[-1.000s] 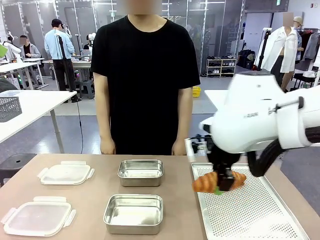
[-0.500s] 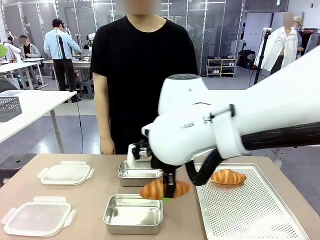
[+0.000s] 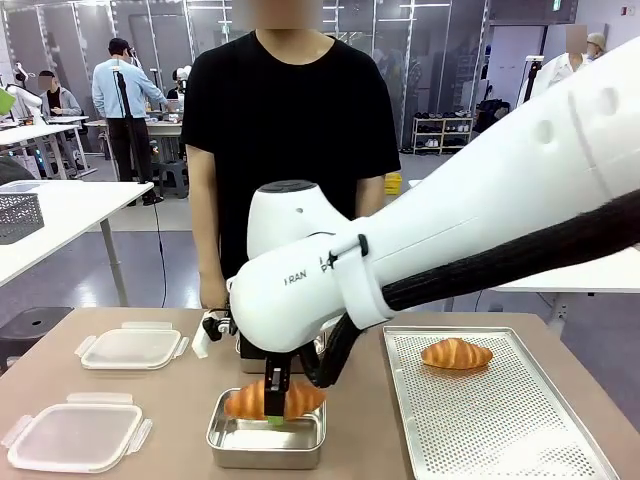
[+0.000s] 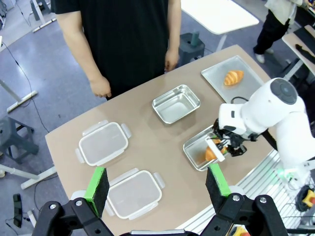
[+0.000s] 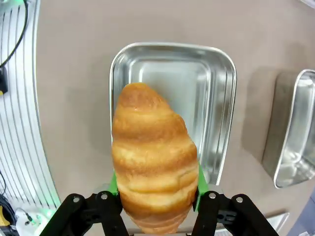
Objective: Place the bread into the airtight container.
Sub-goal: Pick up a Butter Roll and place it into an empty Airtight Container.
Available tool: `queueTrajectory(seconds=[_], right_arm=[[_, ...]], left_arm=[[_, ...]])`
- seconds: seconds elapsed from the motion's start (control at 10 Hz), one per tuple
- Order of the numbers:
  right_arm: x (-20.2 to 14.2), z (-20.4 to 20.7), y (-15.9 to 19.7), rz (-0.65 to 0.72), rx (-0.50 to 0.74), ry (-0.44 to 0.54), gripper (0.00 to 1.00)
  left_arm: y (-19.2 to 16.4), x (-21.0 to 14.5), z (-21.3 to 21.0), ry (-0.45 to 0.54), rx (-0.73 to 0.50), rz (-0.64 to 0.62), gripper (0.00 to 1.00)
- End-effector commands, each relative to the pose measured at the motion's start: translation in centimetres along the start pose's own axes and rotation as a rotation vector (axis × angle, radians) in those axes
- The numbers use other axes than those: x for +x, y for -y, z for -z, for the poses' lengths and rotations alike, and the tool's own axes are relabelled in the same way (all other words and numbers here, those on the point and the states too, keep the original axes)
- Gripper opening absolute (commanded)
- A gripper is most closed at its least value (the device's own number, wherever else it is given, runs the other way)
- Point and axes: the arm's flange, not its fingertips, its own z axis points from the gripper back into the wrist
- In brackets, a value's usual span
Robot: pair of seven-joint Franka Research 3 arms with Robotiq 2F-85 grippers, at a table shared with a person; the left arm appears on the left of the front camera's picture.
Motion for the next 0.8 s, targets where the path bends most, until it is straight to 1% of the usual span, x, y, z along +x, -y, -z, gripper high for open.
queueTrajectory(seconds=[0.0, 0.3, 0.5, 0.7], right_arm=[[1.4, 1.1, 0.6, 0.049, -0.030, 0.012, 0.61], [1.9, 2.8, 1.5, 0.092, -0.022, 0.006, 0.61], [1.7, 3.2, 2.2, 0.112, -0.014, -0.001, 0.61], [1.5, 3.2, 2.4, 0.119, -0.004, 0.005, 1.00]], left_arm=[[-0.1, 0.1, -0.1, -0.003, -0.002, 0.008, 1.00], [-0.1, 0.1, -0.1, -0.003, -0.002, 0.008, 1.00], [-0.1, 0.1, -0.1, -0.003, -0.002, 0.008, 1.00], [-0.1, 0.1, -0.1, -0.003, -0.002, 0.008, 1.00]])
